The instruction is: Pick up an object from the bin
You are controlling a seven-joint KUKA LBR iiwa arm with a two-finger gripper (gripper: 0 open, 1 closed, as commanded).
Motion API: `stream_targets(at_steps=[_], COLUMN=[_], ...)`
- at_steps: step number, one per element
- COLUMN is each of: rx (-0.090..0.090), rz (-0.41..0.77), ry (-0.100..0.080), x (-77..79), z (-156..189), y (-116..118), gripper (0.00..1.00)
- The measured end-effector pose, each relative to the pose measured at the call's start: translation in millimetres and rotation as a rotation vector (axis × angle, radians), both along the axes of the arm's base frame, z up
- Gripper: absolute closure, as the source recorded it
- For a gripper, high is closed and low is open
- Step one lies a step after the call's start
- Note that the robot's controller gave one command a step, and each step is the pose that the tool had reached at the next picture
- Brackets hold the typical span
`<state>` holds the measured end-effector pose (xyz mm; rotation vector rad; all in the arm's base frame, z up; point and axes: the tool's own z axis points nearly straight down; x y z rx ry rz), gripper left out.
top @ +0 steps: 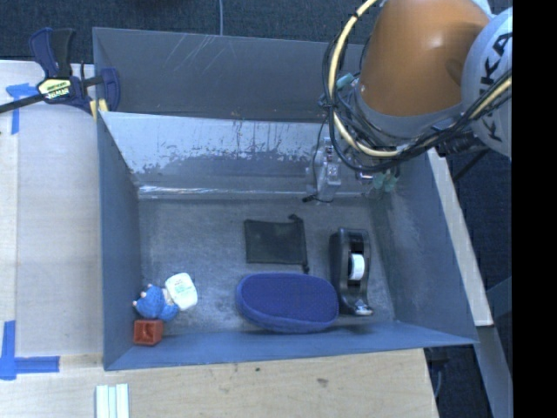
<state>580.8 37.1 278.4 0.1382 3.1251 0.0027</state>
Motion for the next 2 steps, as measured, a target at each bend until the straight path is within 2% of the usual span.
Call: stream_targets(at_steps=[1, 2], rx=[-0.002, -0.001], rz=[0.131, 0.013], ry=[0.015, 0.016], x=[-30.0, -70.0], z=[-53, -97], y=[2, -3], gripper=[1.0, 1.0])
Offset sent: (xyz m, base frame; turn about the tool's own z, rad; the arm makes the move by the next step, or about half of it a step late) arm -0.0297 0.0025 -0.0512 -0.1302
